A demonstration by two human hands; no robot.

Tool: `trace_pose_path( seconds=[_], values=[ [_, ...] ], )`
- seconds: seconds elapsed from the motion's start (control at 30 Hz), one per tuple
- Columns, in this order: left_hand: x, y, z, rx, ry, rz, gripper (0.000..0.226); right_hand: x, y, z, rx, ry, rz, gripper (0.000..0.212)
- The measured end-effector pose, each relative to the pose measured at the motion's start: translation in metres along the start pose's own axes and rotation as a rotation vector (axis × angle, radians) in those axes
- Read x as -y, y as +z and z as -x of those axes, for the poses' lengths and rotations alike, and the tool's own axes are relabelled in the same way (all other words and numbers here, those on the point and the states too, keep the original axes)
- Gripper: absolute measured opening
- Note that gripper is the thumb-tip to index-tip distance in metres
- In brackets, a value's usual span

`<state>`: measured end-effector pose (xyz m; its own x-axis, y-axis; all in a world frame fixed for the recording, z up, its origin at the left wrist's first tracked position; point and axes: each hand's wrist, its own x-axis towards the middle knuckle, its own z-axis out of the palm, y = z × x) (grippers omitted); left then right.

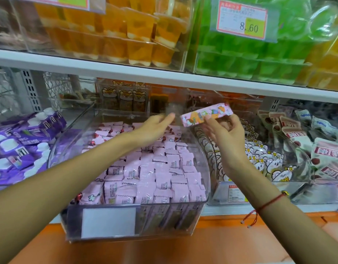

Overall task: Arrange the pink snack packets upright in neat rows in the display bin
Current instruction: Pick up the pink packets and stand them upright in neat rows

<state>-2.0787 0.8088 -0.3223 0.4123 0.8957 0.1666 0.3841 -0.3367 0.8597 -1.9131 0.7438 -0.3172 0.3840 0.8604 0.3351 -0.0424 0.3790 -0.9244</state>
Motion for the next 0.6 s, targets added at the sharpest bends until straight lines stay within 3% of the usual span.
trace_pose_path(
  seconds=[0.13, 0.2, 0.27, 0.43, 0.6],
  values=[
    [0.019, -0.002, -0.002, 0.21, -0.004, -0.414, 0.042, -0.006, 0.001, -0.017, -0.078, -0.034, 0.23, 0.047],
    [0.022, -0.004, -0.002, 0.189, 0.076, -0.693, 0.047, -0.009, 0.009, -0.024, -0.058, -0.109, 0.406, 0.043],
    [0.022, -0.005, -0.001, 0.158, 0.143, -0.825, 0.048, -0.01, 0.018, -0.03, 0.017, -0.194, 0.646, 0.037],
    [0.023, -0.005, -0.003, 0.166, 0.137, -0.864, 0.047, 0.0, 0.028, -0.043, 0.319, -0.36, 1.217, 0.039],
    [0.021, -0.003, -0.004, 0.119, 0.076, -0.719, 0.044, 0.002, 0.038, -0.054, 0.357, -0.432, 1.377, 0.037]
  ],
)
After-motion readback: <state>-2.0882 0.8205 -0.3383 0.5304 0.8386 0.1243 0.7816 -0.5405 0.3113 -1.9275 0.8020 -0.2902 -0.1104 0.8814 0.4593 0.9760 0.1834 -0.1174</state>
